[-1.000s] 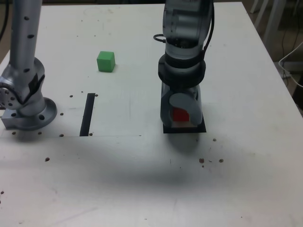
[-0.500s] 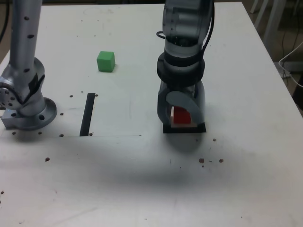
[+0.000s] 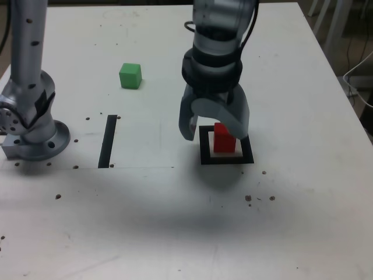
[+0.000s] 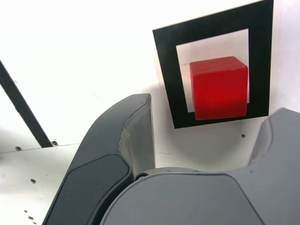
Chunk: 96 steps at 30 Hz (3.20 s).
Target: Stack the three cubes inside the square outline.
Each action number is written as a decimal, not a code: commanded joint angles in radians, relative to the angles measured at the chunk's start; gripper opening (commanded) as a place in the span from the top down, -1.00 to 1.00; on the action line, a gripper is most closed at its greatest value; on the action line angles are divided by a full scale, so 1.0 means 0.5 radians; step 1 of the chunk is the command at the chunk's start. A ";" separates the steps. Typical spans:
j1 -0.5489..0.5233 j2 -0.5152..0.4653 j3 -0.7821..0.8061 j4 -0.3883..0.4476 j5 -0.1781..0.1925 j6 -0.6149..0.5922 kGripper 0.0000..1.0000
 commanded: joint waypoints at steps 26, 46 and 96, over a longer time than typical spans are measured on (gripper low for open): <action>0.767 -0.101 -0.246 0.246 0.129 0.458 -0.99; 1.130 0.305 -0.490 0.134 0.214 0.845 -0.99; 1.143 0.364 -0.392 -0.026 0.098 0.931 0.48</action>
